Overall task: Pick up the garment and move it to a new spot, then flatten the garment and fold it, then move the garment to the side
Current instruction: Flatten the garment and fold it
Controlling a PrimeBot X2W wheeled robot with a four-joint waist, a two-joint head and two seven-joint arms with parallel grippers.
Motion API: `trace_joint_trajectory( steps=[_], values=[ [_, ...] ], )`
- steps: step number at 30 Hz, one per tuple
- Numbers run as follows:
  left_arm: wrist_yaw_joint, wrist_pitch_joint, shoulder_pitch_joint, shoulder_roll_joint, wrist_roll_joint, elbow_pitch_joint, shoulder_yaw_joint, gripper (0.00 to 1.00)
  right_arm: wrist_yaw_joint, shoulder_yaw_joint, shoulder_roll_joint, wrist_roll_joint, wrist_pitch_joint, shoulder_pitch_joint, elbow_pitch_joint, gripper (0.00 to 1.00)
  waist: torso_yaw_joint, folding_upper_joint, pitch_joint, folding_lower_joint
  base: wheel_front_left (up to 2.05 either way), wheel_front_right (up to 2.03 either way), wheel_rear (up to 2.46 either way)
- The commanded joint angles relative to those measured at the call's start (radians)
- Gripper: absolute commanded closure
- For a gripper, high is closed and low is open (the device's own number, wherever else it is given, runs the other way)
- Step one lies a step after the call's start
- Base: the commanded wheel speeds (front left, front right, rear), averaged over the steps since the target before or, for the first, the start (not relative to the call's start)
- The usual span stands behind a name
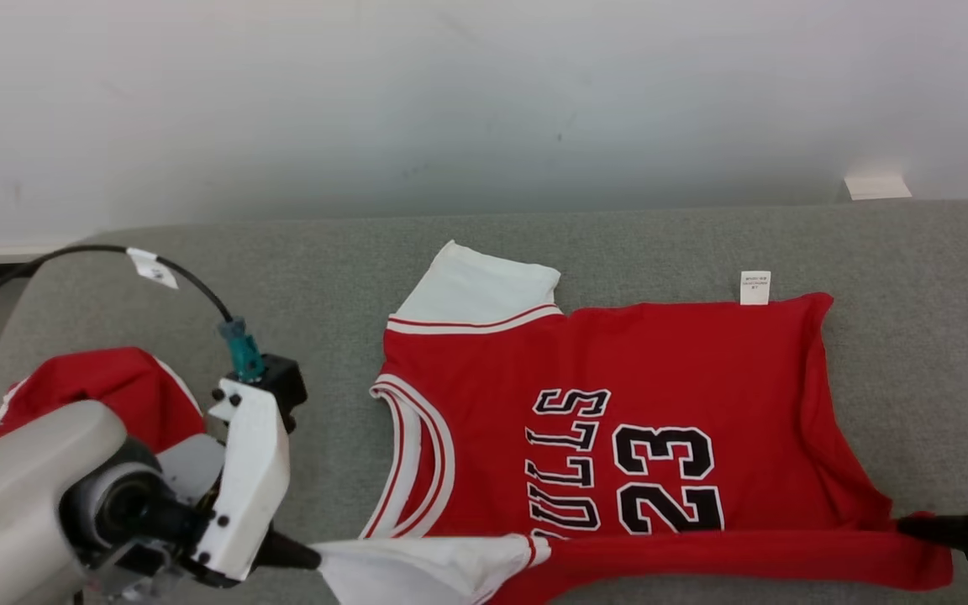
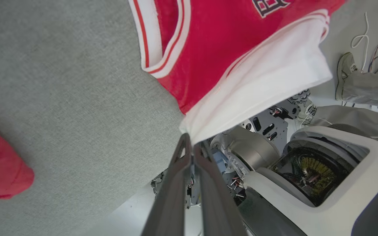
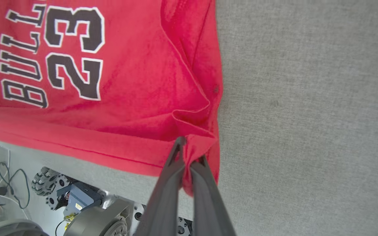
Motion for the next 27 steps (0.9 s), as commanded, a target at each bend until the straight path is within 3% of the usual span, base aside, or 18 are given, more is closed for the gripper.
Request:
trace_joint_trajectory(
  steps=[1,7,10,12,13,14,15,16,17,18,24,27],
  values=[
    [-0.007,-0.008,-0.013,-0.014,0.014,0.020,0.002,1.00,-0.002,-0.015,0.015,-0.017,0.008,-0.016,0.015,1.00,-0.009,-0.0001,0.021,-0.0001,0.00,0.00,0.00],
    [-0.070,-0.076,-0.076,-0.108,0.084,0.172,0.018,1.00,-0.002,-0.107,0.136,-0.127,0.052,-0.078,0.088,0.91,-0.030,-0.0001,0.073,-0.0001,0.00,0.00,0.00],
    [-0.088,-0.085,-0.096,-0.145,0.098,0.246,0.021,1.00,-0.002,-0.150,0.198,-0.182,0.069,-0.107,0.123,0.82,-0.043,-0.0001,0.092,-0.0001,0.00,0.00,0.00],
    [-0.098,-0.090,-0.104,-0.166,0.097,0.293,0.022,1.00,-0.002,-0.172,0.235,-0.224,0.074,-0.127,0.146,0.69,-0.051,-0.0001,0.103,-0.0001,0.00,0.00,0.00],
    [-0.104,-0.093,-0.108,-0.175,0.100,0.315,0.021,1.00,-0.002,-0.184,0.253,-0.244,0.073,-0.134,0.155,0.53,-0.054,-0.0001,0.106,-0.0001,0.00,0.00,0.00],
    [-0.109,-0.103,-0.112,-0.185,0.109,0.335,0.022,1.00,-0.002,-0.193,0.269,-0.264,0.069,-0.140,0.167,0.14,-0.055,-0.0001,0.108,-0.0001,0.00,0.00,0.00],
    [-0.114,-0.120,-0.114,-0.195,0.116,0.354,0.024,1.00,-0.002,-0.206,0.284,-0.286,0.065,-0.145,0.177,0.00,-0.057,-0.0001,0.109,-0.0001,0.00,0.00,0.00],
    [-0.120,-0.131,-0.112,-0.204,0.122,0.373,0.023,0.59,-0.002,-0.219,0.296,-0.306,0.058,-0.147,0.185,0.00,-0.058,-0.0001,0.109,-0.0001,0.00,0.00,0.00],
    [-0.124,-0.140,-0.108,-0.212,0.125,0.392,0.021,0.07,-0.002,-0.230,0.308,-0.327,0.049,-0.150,0.195,0.00,-0.059,-0.0001,0.106,-0.0001,0.00,0.00,0.00],
    [-0.129,-0.146,-0.106,-0.217,0.128,0.408,0.020,0.00,-0.002,-0.242,0.318,-0.351,0.039,-0.151,0.200,0.00,-0.059,-0.0001,0.101,-0.0001,0.00,0.00,0.00],
    [-0.152,-0.237,-0.089,-0.237,0.171,0.462,0.015,0.00,-0.002,-0.339,0.342,-0.445,-0.103,-0.133,0.197,0.00,-0.048,-0.0001,0.041,-0.0001,0.00,0.00,0.00],
    [-0.159,-0.348,-0.079,-0.236,0.206,0.450,0.030,0.00,-0.002,-0.374,0.347,-0.458,-0.205,-0.099,0.148,0.00,-0.038,-0.0001,0.013,-0.0001,0.00,0.00,0.00]
  ],
)
